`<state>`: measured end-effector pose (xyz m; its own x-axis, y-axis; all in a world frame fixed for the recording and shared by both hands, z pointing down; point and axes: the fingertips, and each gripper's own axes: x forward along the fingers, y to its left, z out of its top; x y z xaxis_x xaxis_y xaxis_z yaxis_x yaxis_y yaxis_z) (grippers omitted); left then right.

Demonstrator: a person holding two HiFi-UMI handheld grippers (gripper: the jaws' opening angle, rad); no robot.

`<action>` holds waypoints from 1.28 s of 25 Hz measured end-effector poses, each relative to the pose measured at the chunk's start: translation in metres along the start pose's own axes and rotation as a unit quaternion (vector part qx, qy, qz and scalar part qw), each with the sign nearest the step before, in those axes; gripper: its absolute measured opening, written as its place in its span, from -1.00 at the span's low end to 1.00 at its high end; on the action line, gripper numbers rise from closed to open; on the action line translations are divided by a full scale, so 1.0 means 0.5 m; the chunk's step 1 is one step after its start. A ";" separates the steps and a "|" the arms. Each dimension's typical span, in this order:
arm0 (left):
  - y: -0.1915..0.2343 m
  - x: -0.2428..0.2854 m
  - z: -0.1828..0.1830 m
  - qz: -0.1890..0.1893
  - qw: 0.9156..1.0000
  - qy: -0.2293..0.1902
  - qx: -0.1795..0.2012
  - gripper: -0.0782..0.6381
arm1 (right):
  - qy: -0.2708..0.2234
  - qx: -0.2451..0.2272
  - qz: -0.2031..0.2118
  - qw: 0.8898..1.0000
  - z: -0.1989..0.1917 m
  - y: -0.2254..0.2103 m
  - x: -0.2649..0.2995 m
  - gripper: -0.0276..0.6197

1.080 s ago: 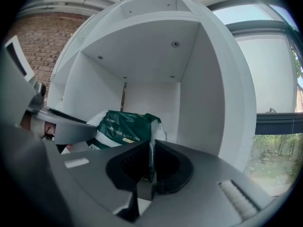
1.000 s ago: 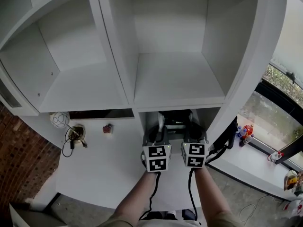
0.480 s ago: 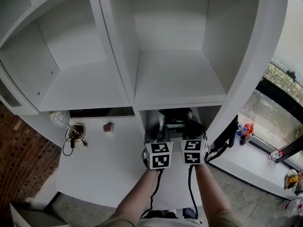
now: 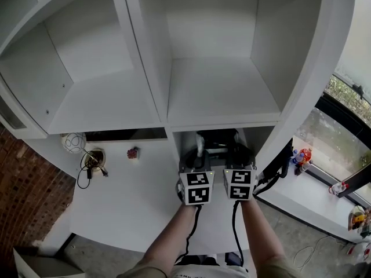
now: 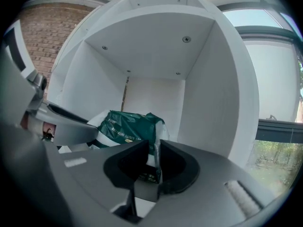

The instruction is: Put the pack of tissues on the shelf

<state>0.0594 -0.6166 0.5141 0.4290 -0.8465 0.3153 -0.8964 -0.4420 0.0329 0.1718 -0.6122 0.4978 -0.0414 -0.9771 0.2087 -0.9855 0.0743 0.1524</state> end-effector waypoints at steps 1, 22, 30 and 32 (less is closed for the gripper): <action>-0.002 0.000 0.000 -0.004 1.000 0.000 0.000 -0.46 | -0.004 0.005 0.002 1.000 0.001 0.001 0.000 -0.74; -0.029 -0.017 0.021 -0.046 0.998 -0.030 0.016 -0.01 | -0.072 0.061 0.047 0.994 0.020 0.024 -0.022 0.08; -0.030 -0.032 0.028 -0.044 0.998 -0.037 0.027 -0.01 | -0.102 0.060 0.044 0.992 0.051 0.018 -0.055 0.08; -0.029 -0.037 0.028 -0.042 0.998 -0.037 0.026 -0.01 | -0.108 0.061 0.046 0.991 0.059 0.019 -0.063 0.08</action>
<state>0.0662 -0.5988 0.4947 0.5120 -0.8243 0.2416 -0.8504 -0.5261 0.0072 0.1588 -0.5865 0.4642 -0.1531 -0.9882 0.0032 -0.9880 0.1531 0.0216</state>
